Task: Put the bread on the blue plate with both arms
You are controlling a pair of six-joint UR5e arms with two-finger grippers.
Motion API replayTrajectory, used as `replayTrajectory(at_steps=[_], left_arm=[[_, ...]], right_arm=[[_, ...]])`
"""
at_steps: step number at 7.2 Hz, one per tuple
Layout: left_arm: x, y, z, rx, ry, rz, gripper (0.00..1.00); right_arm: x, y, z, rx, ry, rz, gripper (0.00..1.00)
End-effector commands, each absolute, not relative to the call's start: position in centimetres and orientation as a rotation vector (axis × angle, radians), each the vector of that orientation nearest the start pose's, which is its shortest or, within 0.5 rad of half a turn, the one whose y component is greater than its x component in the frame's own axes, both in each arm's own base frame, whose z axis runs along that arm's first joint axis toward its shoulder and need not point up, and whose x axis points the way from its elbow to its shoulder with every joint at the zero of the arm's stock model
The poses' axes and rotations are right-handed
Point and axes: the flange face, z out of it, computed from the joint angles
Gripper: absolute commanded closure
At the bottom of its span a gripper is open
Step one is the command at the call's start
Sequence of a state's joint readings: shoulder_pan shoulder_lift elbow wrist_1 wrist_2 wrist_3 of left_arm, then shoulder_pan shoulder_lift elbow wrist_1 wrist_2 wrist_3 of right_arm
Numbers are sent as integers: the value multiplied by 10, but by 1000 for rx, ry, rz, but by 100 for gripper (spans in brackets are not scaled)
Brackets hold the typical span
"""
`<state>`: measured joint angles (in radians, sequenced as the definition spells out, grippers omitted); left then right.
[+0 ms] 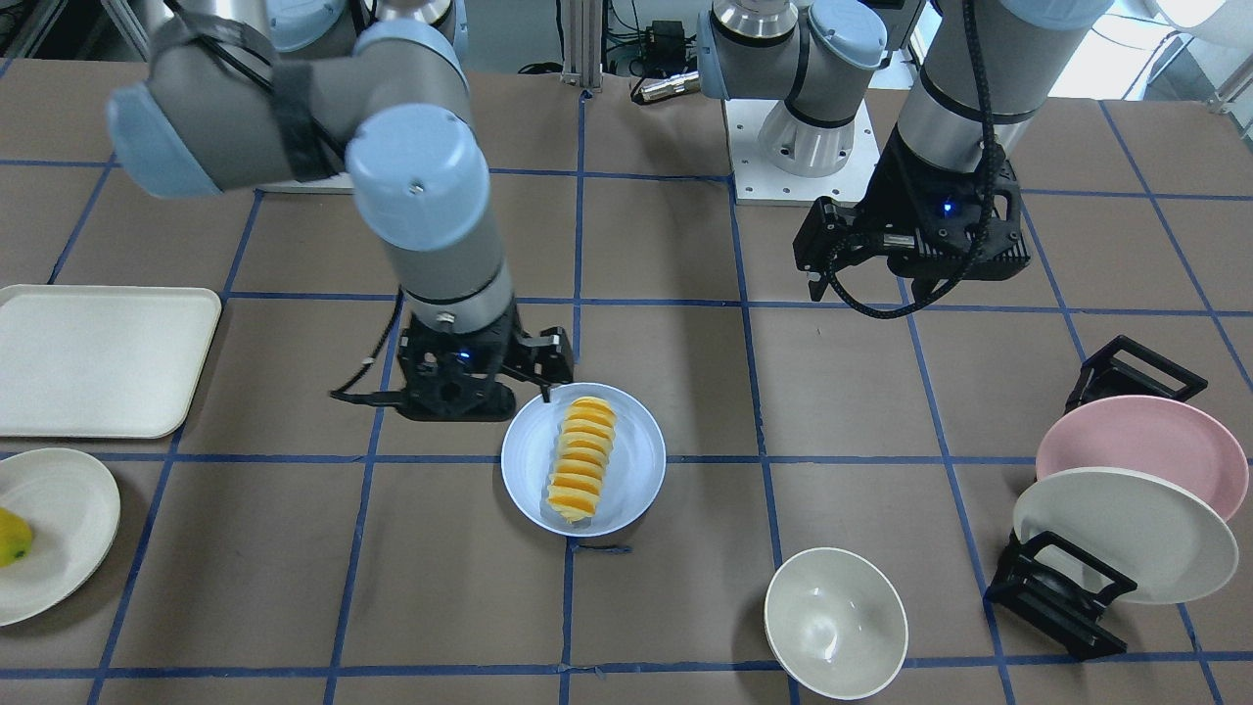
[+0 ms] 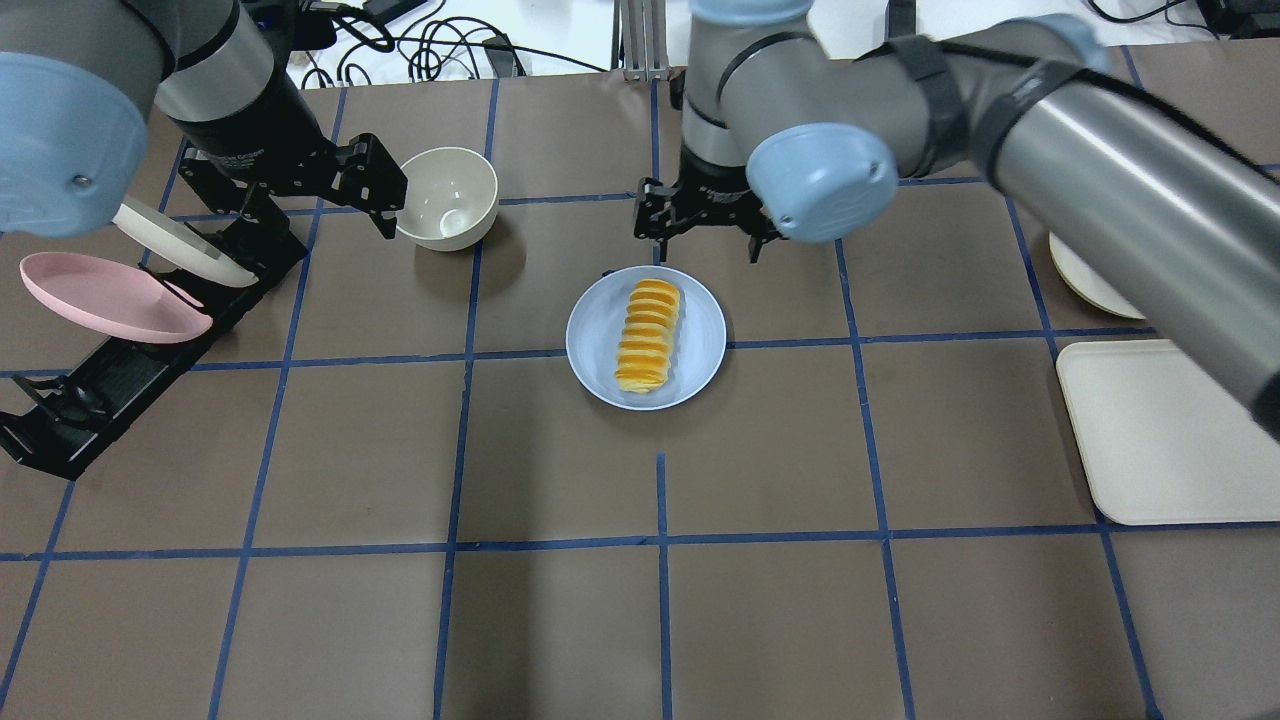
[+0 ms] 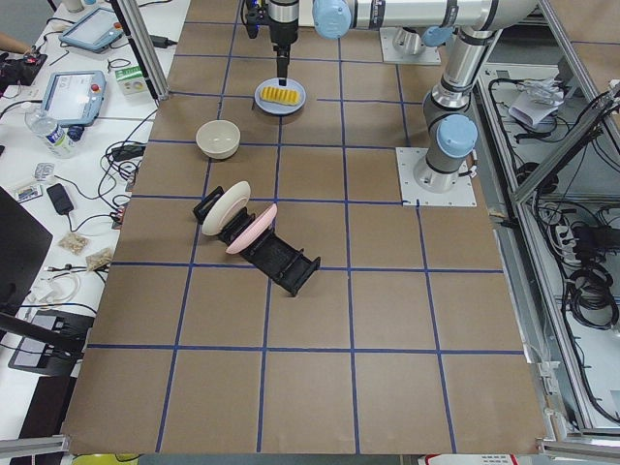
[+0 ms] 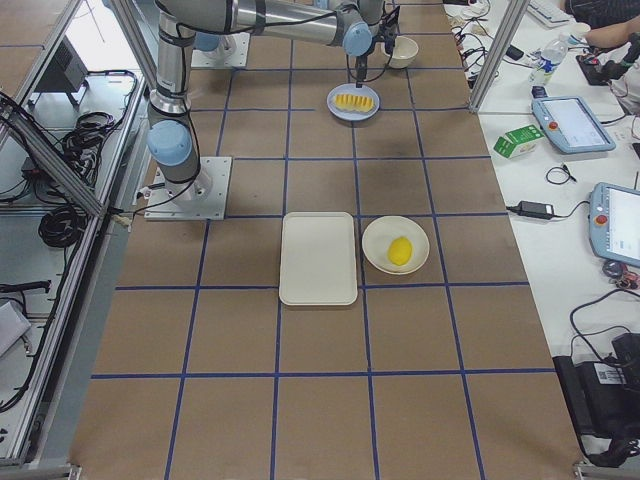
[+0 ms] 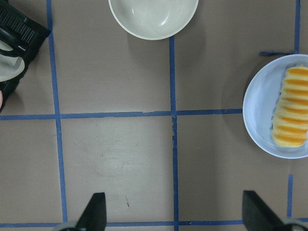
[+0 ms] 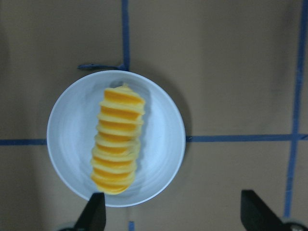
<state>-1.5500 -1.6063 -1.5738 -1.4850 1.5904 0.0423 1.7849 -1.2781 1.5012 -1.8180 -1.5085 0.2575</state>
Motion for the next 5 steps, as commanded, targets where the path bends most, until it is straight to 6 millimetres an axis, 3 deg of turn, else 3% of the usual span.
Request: replayTrajectory(at_steps=[1, 2, 3, 5], left_arm=[[-121, -513, 479, 26, 3118, -78, 0], [-121, -513, 479, 23, 3119, -78, 0], [-121, -513, 479, 21, 3118, -78, 0], [-121, -512, 480, 25, 3114, -80, 0]], right_arm=[[173, -543, 458, 238, 3078, -5, 0], [155, -527, 471, 283, 3084, 65, 0], [150, -511, 489, 299, 3078, 52, 0], [147, -508, 489, 315, 3062, 61, 0]])
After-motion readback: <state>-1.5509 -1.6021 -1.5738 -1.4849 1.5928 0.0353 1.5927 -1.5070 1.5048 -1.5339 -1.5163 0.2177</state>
